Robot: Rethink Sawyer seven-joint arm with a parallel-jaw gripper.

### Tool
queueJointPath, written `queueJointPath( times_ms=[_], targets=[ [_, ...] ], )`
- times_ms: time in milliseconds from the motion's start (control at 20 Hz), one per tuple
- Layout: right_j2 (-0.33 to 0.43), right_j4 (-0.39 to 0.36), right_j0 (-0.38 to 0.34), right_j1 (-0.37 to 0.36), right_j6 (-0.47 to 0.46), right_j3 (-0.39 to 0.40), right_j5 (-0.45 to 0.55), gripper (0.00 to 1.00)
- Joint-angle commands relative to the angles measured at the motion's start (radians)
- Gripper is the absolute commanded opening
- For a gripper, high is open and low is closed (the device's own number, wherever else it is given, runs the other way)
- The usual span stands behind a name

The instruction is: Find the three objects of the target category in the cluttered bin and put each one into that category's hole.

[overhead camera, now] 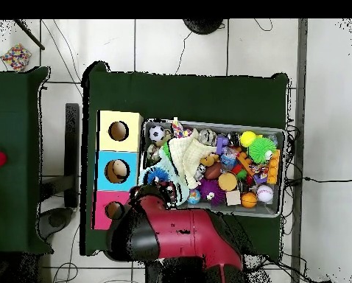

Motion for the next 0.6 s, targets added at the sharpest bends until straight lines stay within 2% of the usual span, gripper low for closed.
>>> queueJointPath(
  times_ms=[50, 350, 600],
  targets=[
    [0.003, 0.026, -0.003, -0.015, 0.127, 0.054, 0.071, 0.00],
    [-0.019, 0.034, 0.011, -0.031, 0.155, 0.076, 0.084, 0.00],
    [-0.049, 0.025, 0.040, -0.073, 0.174, 0.104, 0.059, 0.00]
  ],
)
